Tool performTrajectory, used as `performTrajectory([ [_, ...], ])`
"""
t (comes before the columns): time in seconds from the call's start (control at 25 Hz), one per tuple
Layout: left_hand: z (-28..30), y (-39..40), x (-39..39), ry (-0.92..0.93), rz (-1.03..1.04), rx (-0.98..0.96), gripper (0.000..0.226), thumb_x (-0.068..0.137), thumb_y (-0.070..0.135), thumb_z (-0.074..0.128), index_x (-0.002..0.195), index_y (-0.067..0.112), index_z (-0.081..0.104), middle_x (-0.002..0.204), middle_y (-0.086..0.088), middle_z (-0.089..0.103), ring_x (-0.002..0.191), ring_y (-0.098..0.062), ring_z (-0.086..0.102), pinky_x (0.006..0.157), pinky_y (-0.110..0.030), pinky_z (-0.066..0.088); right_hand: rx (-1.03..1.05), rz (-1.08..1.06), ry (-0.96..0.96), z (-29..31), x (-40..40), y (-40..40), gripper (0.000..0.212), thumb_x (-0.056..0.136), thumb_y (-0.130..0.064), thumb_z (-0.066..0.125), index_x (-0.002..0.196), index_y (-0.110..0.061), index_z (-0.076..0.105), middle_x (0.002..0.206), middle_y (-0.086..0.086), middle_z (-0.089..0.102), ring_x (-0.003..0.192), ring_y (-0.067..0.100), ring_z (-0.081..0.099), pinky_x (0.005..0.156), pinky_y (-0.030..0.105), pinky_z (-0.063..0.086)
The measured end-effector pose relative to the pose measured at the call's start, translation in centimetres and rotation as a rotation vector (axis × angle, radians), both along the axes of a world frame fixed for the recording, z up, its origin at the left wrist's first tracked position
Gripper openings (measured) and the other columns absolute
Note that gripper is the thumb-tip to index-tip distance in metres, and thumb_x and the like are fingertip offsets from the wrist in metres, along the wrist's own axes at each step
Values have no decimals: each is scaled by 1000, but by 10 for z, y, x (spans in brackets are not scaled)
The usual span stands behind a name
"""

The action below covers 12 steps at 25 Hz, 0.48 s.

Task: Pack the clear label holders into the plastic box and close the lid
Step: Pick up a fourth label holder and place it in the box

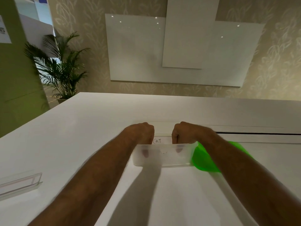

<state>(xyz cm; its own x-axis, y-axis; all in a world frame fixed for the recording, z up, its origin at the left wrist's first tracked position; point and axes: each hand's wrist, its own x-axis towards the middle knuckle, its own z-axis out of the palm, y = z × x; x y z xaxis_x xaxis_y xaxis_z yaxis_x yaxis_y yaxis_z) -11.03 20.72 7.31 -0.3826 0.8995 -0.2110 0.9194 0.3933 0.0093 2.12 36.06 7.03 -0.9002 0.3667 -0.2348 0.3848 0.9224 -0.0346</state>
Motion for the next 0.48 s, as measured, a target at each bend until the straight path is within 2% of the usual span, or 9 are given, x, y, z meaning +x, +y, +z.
performTrajectory([
  [0.12,0,0,1,8,-7,-13,34,55,31,94,80,18,76,83,-1,71,80,-22,70,61,-25,50,-6,-10,-10,0,-1,0,29,55,-35,89,81,-28,78,83,-8,75,82,10,65,74,28,55],
  [0.28,1,-1,1,23,-20,38,16,75,17,78,90,13,74,98,-7,71,89,-28,70,68,-30,53,-11,-14,87,-2,1,0,21,70,-20,77,90,-25,77,95,-5,75,88,15,67,84,29,55],
  [0.36,5,-4,1,19,-20,64,28,72,24,83,95,11,74,102,-7,72,89,-26,69,77,-33,58,-93,-37,165,2,5,0,26,72,-14,77,97,-19,76,98,3,75,92,19,69,87,30,55],
  [0.48,11,-12,-2,-13,29,168,44,71,40,85,105,15,73,106,-2,69,89,-20,65,84,-33,56,-77,-66,383,10,12,-5,40,73,-39,80,106,-18,72,106,1,73,96,16,67,88,28,52],
])
